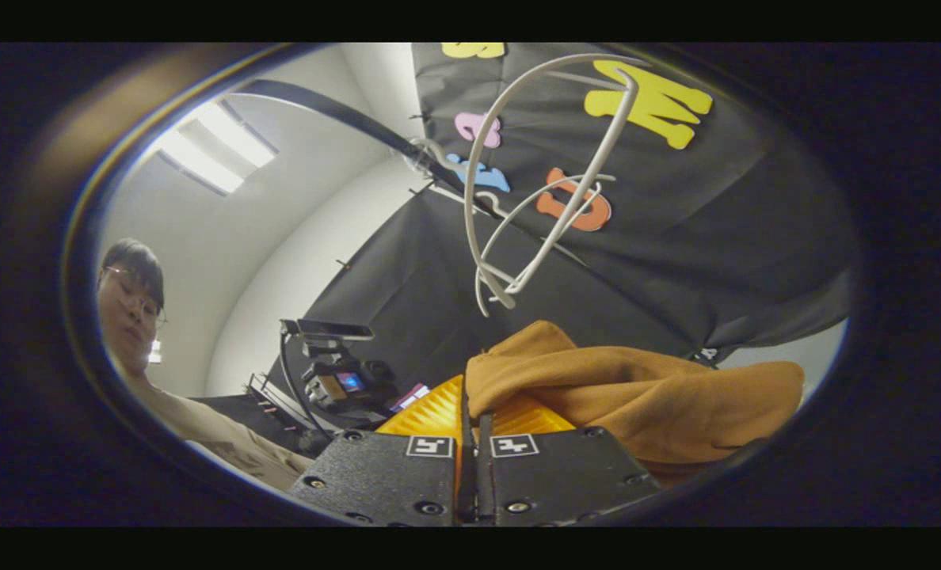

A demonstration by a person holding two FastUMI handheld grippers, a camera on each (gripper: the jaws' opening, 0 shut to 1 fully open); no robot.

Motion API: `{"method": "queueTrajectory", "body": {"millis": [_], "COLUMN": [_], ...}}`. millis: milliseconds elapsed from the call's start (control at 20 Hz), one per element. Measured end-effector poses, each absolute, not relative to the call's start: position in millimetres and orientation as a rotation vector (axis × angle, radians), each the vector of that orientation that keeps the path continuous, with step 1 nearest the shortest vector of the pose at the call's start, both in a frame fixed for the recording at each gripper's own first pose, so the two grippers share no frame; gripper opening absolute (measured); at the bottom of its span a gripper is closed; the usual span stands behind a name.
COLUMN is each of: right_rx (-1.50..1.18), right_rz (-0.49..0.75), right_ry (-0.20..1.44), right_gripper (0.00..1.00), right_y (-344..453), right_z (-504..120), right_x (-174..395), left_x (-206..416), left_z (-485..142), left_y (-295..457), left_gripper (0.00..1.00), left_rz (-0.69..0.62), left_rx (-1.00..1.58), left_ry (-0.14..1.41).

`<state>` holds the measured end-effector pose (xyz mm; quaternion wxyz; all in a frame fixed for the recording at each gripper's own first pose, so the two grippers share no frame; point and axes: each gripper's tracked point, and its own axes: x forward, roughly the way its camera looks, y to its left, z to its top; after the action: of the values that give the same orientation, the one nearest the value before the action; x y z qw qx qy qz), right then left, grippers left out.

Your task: Grasp the clothes on the hanger with both hands and then place them into the laundry hamper below.

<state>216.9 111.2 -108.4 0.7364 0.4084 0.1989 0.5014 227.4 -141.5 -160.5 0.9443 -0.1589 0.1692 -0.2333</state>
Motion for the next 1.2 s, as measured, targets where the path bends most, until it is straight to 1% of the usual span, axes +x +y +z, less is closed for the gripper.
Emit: {"method": "queueTrajectory", "body": {"millis": [200, 250, 300, 350, 400, 450, 500, 700, 800, 950, 1050, 1200], "right_rx": [0.911, 0.891, 0.846, 0.806, 0.780, 0.752, 0.718, 0.578, 0.529, 0.434, 0.397, 0.365], "right_rz": [1.022, 0.999, 0.978, 0.948, 0.923, 0.897, 0.862, 0.701, 0.634, 0.533, 0.483, 0.431], "right_ry": [0.576, 0.622, 0.664, 0.707, 0.751, 0.797, 0.837, 0.986, 1.059, 1.154, 1.208, 1.238], "right_gripper": [0.04, 0.04, 0.03, 0.04, 0.03, 0.04, 0.04, 0.03, 0.04, 0.05, 0.04, 0.04], "right_y": [122, 127, 132, 136, 140, 143, 145, 146, 147, 135, 125, 111], "right_z": [-172, -192, -215, -238, -260, -281, -306, -401, -437, -475, -493, -507], "right_x": [223, 223, 221, 222, 223, 223, 227, 232, 240, 235, 227, 222], "left_x": [214, 210, 205, 200, 191, 186, 181, 173, 167, 154, 141, 134], "left_z": [-228, -251, -271, -293, -315, -337, -361, -439, -463, -480, -486, -492], "left_y": [-136, -132, -131, -130, -129, -126, -121, -128, -136, -139, -138, -140], "left_gripper": [0.00, 0.05, 0.00, 0.00, 0.00, 0.06, 0.00, 0.00, 0.00, 0.00, 0.00, 0.00], "left_rz": [-0.424, -0.404, -0.385, -0.368, -0.356, -0.339, -0.318, -0.265, -0.247, -0.210, -0.197, -0.182], "left_rx": [-0.444, -0.453, -0.457, -0.456, -0.458, -0.453, -0.450, -0.444, -0.426, -0.388, -0.372, -0.329], "left_ry": [0.451, 0.478, 0.514, 0.551, 0.585, 0.612, 0.652, 0.804, 0.870, 0.959, 1.018, 1.070]}}
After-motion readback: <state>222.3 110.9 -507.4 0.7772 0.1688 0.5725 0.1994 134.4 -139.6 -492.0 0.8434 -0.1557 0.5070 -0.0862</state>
